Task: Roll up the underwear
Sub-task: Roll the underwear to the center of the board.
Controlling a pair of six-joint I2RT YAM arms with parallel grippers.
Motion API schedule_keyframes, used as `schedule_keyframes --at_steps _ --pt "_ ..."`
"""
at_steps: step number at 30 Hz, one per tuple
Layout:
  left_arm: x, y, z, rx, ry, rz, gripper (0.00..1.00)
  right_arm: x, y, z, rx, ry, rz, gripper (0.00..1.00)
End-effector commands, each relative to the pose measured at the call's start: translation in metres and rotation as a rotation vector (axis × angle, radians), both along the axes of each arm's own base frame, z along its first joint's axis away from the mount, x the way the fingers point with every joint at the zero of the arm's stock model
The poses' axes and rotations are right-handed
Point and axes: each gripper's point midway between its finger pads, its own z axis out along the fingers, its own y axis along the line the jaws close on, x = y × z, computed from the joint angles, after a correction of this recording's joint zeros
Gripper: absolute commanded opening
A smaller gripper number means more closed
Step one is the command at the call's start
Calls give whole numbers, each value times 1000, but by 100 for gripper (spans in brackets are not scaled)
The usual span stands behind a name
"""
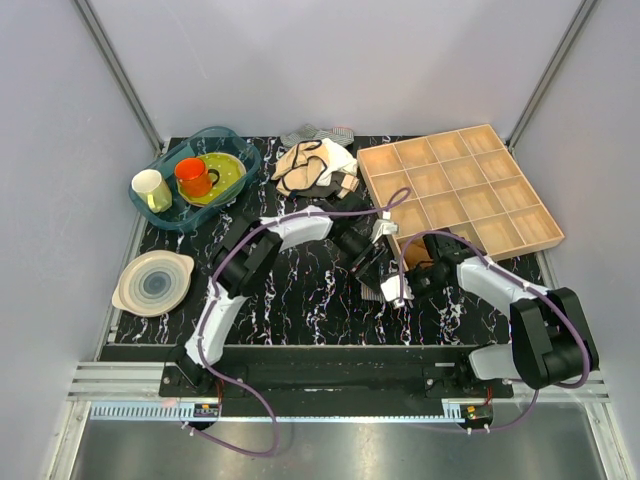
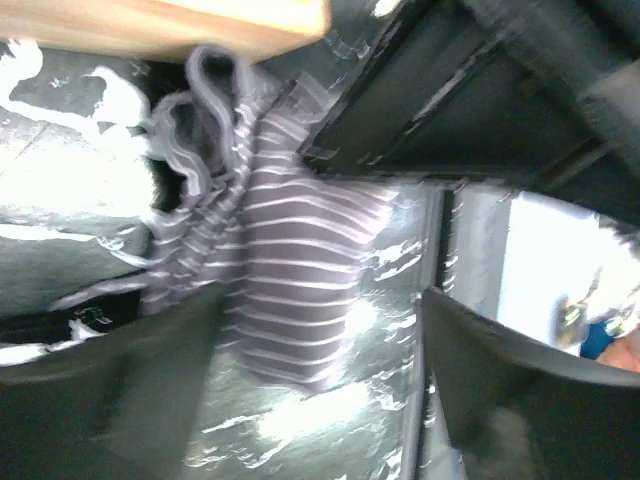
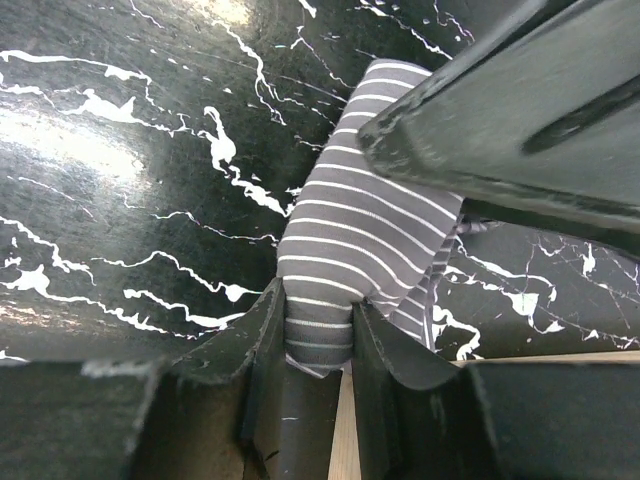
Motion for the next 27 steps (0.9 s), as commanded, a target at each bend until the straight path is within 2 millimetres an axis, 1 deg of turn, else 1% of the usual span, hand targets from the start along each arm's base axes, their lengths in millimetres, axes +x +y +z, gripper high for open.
schedule_keyframes --at_steps 1,2,5,9,10,12,13,15,16,18,21,22,24,25,27 --pt "49 5 18 -7 -213 136 99 -28 -17 -22 -117 82 25 27" --pt "47 6 18 -8 -210 129 99 -29 -16 -23 -118 79 27 27" --pt "40 12 6 9 -183 117 99 -31 -15 -24 -125 79 41 27" --pt "30 12 -2 -10 -158 85 99 -34 -14 -27 -139 78 55 27" --pt "24 10 -8 -10 -142 67 99 -33 -14 -27 -139 73 59 27" --pt "23 10 -15 0 -147 51 99 -34 -13 -27 -144 77 62 27" --pt "17 10 -21 13 -133 35 99 -34 -12 -27 -147 76 66 27" --pt "10 7 -24 0 -121 4 99 -34 -12 -27 -147 83 61 27" --pt "4 9 -30 12 -91 -11 99 -34 -11 -27 -146 84 60 27" --pt "-7 9 -35 31 -81 -48 99 -33 -11 -26 -142 85 58 27" --pt "-19 14 -54 90 -65 -79 99 -33 -10 -25 -139 87 55 27" --pt "-22 16 -57 100 -53 -80 95 -33 -9 -24 -136 87 53 26" --pt "-23 20 -64 121 -56 -77 90 -33 -9 -24 -135 91 49 26" --pt "-28 24 -69 133 -47 -78 86 -33 -9 -24 -135 90 47 27" --pt "-28 26 -71 132 -45 -65 67 -34 -10 -25 -139 96 44 27"
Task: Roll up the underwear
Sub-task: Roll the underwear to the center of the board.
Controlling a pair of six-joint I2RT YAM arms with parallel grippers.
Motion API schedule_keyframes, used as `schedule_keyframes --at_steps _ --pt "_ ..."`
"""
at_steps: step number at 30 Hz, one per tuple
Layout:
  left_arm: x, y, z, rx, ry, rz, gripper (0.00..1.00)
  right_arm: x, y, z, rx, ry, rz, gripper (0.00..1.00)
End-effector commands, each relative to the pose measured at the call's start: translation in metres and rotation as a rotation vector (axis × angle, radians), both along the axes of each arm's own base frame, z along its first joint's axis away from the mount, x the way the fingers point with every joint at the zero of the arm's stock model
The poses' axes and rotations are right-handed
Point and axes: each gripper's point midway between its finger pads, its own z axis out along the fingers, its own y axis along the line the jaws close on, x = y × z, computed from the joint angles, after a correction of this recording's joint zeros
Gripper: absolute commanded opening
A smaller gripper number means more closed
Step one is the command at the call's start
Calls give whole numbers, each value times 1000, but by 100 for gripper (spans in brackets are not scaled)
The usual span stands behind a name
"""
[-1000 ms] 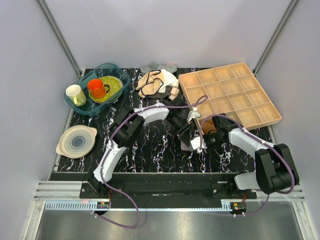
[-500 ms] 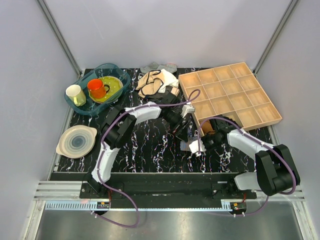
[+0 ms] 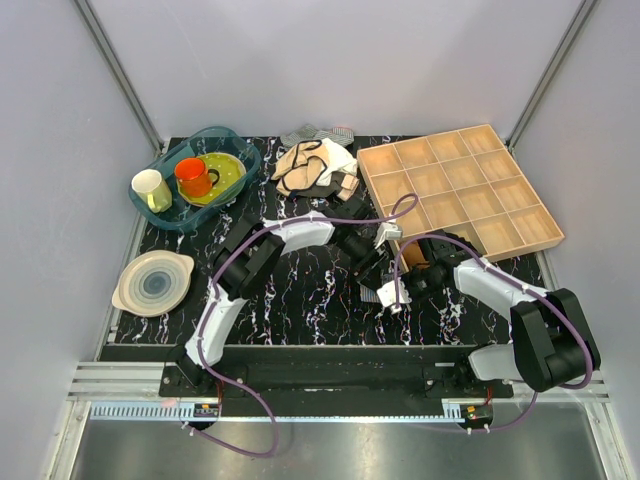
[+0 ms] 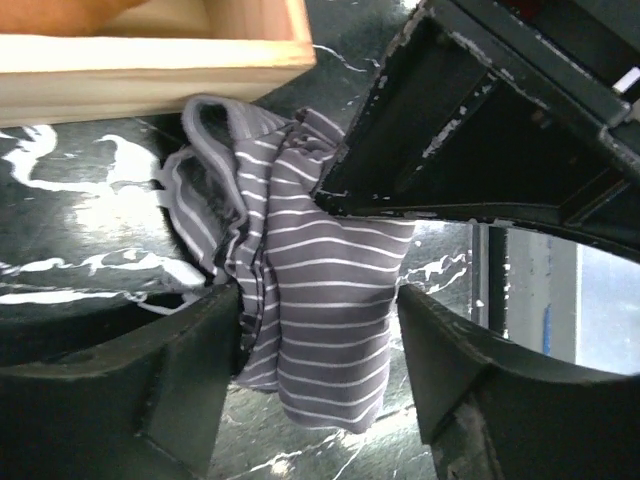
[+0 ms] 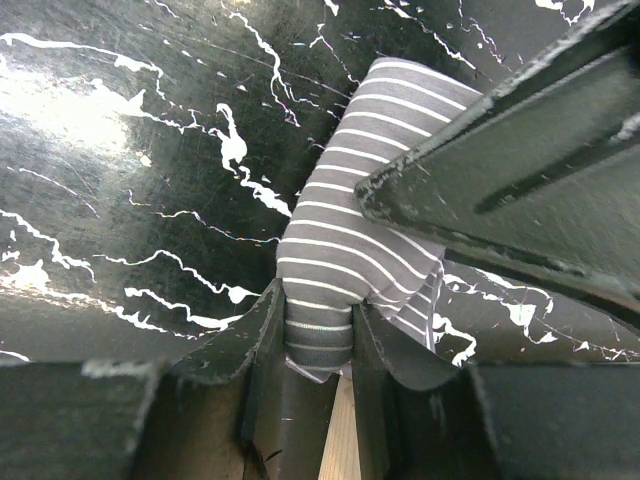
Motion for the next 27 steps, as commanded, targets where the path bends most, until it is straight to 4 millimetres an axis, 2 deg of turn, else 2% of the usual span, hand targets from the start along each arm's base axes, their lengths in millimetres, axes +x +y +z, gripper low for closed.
schedule_keyframes --at_steps 1,2,5,8,9,13,14,15,16,20,22,24,27 --pt "-30 41 -73 230 93 9 58 -30 -13 -20 -85 128 -13 27" --pt "-31 42 -73 232 106 14 47 -29 -13 -20 -83 130 -16 27" --pt "-33 44 -75 233 125 17 32 -28 -11 -18 -75 134 -28 27" --pt "-34 45 -75 244 119 38 23 -25 -7 -12 -54 149 -58 28" --pt "-31 44 -74 237 97 48 22 -25 -4 -9 -36 164 -70 32" --pt "-27 48 -69 244 47 96 20 -17 14 25 56 262 -175 50" --pt "-32 54 -74 265 51 111 20 -15 18 36 74 285 -199 54" --pt "-30 54 -74 258 33 127 20 -16 22 43 105 307 -205 58" --pt "-30 56 -75 264 25 134 19 -15 25 50 125 314 -214 66" --pt "-28 66 -77 280 -32 182 19 -11 34 71 185 386 -285 83" --pt "-33 73 -81 300 -32 199 20 -9 38 71 190 431 -308 84" --pt "-29 71 -80 285 -52 217 20 -6 42 74 198 473 -327 86" --pt "-30 71 -81 282 -51 228 20 0 43 64 177 509 -363 85"
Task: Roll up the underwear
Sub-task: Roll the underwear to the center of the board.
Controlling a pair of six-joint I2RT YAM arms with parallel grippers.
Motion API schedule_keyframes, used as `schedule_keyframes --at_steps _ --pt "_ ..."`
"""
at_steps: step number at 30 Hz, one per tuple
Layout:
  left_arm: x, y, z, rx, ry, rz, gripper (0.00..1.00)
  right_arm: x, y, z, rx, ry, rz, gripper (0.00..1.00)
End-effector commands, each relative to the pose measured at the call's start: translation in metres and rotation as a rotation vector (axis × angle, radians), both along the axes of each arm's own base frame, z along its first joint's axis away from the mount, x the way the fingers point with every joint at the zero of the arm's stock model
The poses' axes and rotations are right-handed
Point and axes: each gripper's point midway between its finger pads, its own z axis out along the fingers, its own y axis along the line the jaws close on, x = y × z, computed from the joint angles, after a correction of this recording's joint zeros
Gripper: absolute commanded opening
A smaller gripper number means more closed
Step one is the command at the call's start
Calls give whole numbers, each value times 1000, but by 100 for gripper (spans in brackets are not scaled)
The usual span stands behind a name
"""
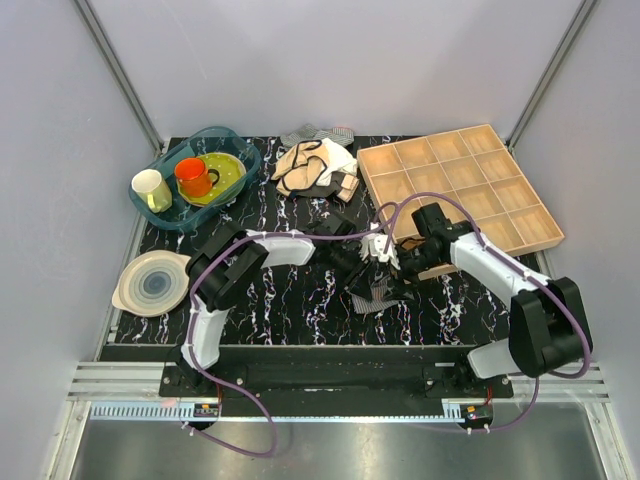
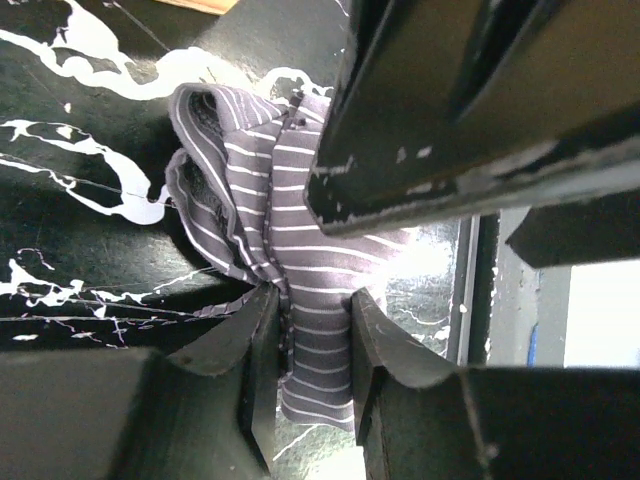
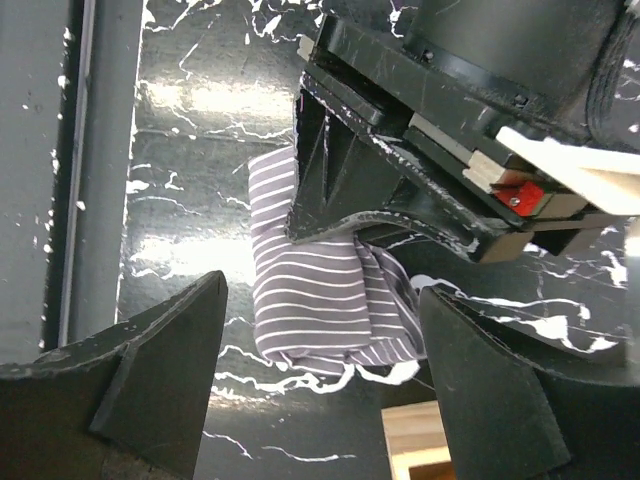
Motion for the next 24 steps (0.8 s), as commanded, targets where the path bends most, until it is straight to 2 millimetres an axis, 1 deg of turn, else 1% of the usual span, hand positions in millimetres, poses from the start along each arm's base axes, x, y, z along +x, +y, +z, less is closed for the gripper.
schedule_keyframes --at_steps 1,6,9,13,14,16,17,18,20,21,23,24 --pt "-4 44 -70 274 -21 99 20 4 7 -4 10 128 -77 85" --pt "-3 41 -72 263 -23 115 20 20 -1 -25 -68 105 -146 82" --pt "-3 42 -74 263 -18 134 20 19 -5 -25 -78 114 -176 82" --pt "-5 47 -82 278 -4 160 20 16 -1 9 22 95 -216 85" --pt "-5 45 -81 274 9 182 20 18 -2 15 31 108 -249 87" --pt "-10 49 -85 279 32 204 20 25 -13 19 59 140 -309 88" --pt "-8 46 -83 258 21 212 20 25 -13 24 90 180 -324 88" --pt "-13 51 -87 273 38 215 20 30 -21 21 100 222 -368 88" --pt "-8 46 -85 241 23 235 20 30 -21 21 112 285 -386 88" --pt "-9 46 -85 238 23 239 20 29 -21 14 101 321 -387 88" --pt "-8 45 -85 230 19 249 20 26 -19 8 100 356 -375 88" --pt "-8 44 -85 228 16 250 20 26 -19 0 89 379 -371 88"
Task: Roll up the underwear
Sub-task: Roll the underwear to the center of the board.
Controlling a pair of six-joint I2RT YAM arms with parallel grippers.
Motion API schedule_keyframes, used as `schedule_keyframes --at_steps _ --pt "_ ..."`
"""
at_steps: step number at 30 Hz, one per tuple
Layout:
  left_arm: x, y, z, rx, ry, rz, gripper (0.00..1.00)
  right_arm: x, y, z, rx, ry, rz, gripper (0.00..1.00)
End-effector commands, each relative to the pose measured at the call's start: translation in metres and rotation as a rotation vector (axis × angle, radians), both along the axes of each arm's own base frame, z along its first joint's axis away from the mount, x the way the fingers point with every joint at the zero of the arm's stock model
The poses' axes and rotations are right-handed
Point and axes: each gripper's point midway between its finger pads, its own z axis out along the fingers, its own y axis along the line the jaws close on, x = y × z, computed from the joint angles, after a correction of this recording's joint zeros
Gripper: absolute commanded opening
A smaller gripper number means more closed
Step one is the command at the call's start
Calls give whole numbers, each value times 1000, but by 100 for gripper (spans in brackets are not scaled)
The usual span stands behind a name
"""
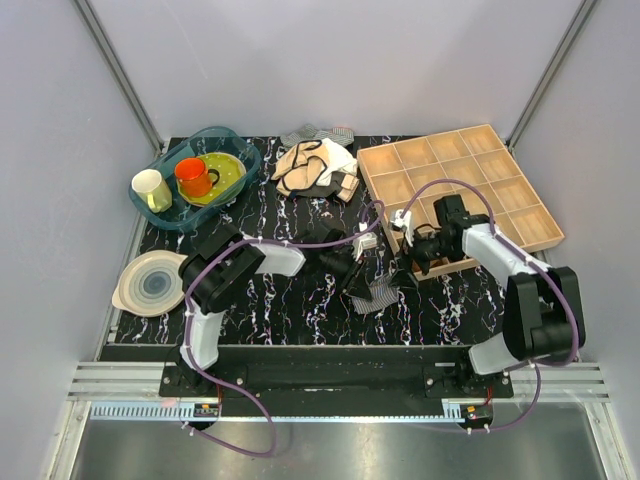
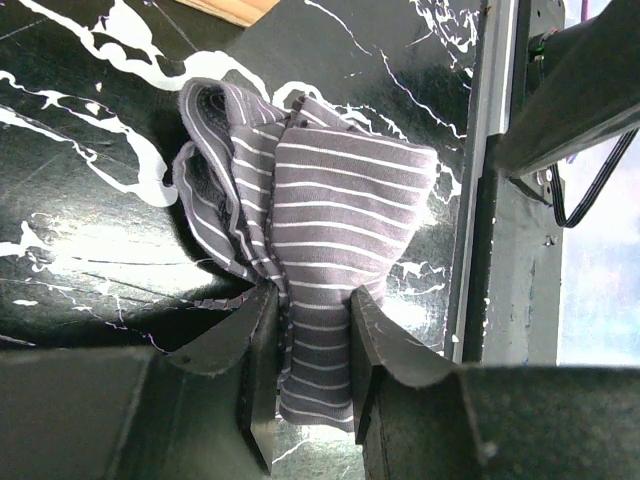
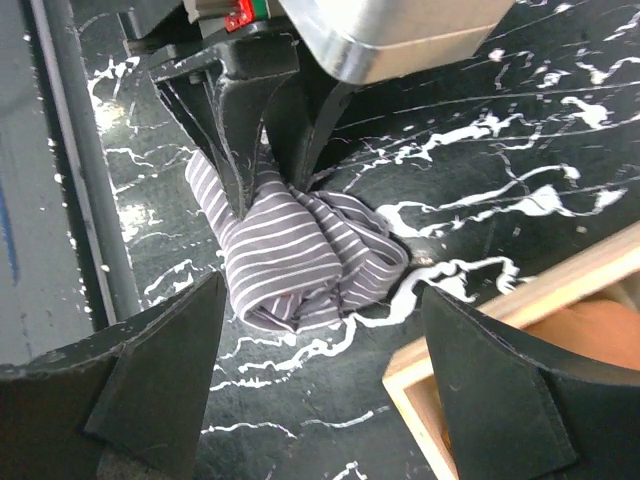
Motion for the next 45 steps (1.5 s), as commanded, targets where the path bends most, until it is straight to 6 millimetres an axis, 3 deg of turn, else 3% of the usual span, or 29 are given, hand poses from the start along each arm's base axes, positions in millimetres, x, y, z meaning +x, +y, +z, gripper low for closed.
schedule_keyframes --at_steps 1,15,22,29,32,36,41,45 --pt "-8 46 -84 297 9 124 20 -5 13 -6 51 97 29 87" --pt "-9 44 -88 224 -2 200 20 15 22 -57 -128 30 119 90" --pt "-3 41 -86 189 -33 239 21 -10 19 -74 -154 124 169 86" --pt "1 41 -83 181 -53 261 21 -17 19 -87 -246 195 194 75" --pt "3 42 -81 180 -65 272 21 -21 17 -90 -276 233 184 72" --pt "6 44 -80 184 -76 291 22 -33 13 -93 -296 273 179 76" --pt "6 45 -82 181 -79 305 22 -42 17 -82 -254 293 183 84" --pt "3 46 -84 176 -80 308 22 -38 19 -72 -185 346 136 88"
